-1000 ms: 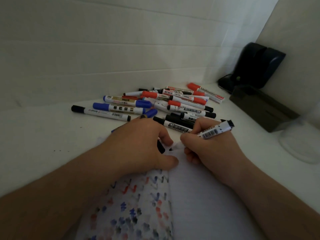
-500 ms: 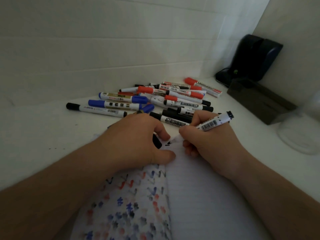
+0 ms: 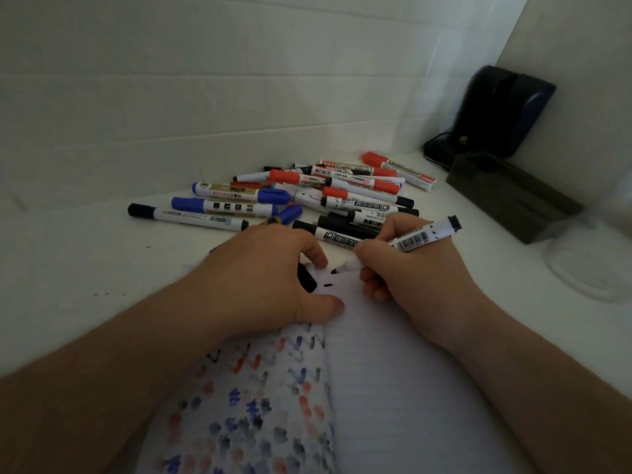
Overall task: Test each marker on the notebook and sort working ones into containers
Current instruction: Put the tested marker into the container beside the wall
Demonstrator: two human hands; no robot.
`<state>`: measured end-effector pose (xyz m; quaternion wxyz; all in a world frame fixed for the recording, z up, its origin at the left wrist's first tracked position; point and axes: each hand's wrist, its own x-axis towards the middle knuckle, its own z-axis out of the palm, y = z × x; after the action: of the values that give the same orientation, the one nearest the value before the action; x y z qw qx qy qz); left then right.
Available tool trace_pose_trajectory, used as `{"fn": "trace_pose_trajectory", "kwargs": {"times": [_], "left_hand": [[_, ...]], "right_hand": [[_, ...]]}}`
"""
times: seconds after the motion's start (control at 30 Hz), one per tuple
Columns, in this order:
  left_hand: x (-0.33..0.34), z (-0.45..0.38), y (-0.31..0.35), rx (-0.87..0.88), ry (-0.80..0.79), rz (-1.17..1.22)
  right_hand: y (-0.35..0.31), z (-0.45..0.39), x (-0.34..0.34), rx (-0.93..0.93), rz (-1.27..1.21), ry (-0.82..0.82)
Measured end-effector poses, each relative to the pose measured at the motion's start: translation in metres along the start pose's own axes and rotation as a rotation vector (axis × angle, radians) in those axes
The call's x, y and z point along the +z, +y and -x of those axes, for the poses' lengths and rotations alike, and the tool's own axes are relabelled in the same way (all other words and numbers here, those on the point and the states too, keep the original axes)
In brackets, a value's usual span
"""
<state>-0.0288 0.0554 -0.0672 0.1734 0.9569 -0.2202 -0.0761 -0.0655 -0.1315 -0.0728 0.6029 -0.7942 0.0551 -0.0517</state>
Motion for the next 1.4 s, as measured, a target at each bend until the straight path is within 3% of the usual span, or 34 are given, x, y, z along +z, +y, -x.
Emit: {"fn": "trace_pose_trajectory", "kwargs": {"times": [0.9,1.4], "left_hand": [[0.0017,-0.0007,-0.0023,-0.03,0.005,0.019],[-0.0005,0.002,0.0007,-0.032,0.006,0.019]], "right_hand": [[-0.0004,0.002,0.003,-0.012,0.12,-0.016],[0.0019,0.001,0.0034,-0.007,0.034,0.003]]}}
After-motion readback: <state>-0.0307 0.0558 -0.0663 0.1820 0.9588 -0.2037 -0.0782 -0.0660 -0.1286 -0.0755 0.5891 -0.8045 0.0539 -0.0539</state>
